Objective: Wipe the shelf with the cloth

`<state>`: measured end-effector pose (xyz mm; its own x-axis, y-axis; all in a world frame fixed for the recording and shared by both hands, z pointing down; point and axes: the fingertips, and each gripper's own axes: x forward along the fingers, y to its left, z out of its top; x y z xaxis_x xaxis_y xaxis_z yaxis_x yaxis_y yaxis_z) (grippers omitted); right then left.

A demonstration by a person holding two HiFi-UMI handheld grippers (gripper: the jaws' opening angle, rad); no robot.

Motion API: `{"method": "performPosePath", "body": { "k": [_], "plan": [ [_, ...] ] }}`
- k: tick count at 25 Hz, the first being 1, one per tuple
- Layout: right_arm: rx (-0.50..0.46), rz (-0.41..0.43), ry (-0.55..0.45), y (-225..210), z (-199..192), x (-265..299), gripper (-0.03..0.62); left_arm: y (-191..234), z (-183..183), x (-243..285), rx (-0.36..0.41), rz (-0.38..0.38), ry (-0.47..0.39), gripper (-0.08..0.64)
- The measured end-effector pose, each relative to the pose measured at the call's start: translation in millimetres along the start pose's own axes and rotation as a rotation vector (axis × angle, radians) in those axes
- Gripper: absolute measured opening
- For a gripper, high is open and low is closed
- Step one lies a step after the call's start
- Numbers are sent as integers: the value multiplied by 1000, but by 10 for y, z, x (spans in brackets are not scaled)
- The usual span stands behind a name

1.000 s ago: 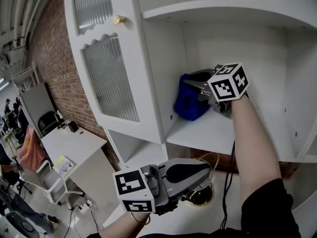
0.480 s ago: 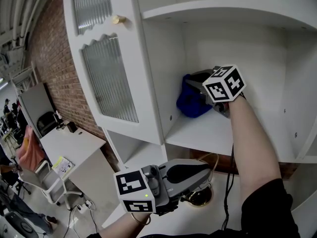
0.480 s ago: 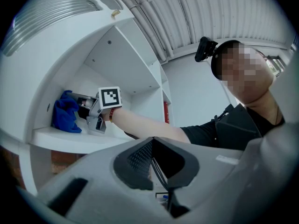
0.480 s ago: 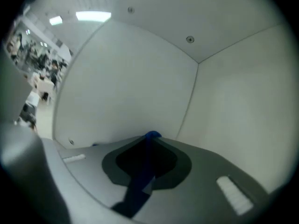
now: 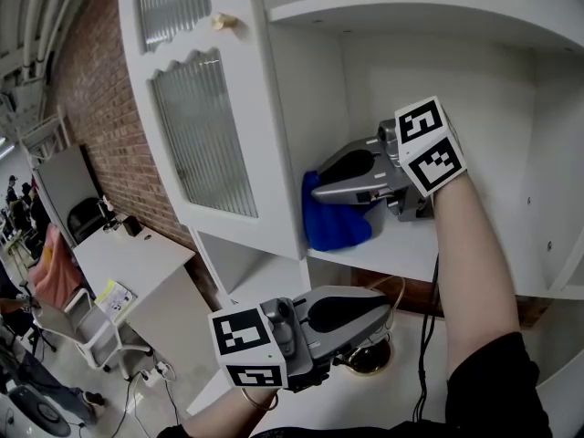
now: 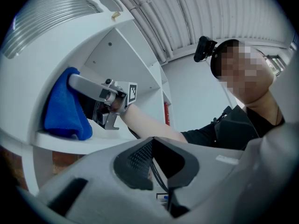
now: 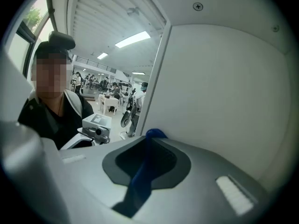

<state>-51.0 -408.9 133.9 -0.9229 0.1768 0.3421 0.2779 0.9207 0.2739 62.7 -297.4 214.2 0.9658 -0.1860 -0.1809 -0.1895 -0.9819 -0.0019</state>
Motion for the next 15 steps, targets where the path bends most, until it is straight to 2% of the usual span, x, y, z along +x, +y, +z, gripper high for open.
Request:
{"method": "performPosePath", "body": {
  "k": [5, 15],
  "plan": [
    [-10, -72, 58, -155, -150, -51, 32, 6, -19, 2, -4, 0, 2, -2],
    [-22, -346, 239, -713, -629, -302, 37, -15, -34, 13, -5, -3, 6, -2]
  ]
}}
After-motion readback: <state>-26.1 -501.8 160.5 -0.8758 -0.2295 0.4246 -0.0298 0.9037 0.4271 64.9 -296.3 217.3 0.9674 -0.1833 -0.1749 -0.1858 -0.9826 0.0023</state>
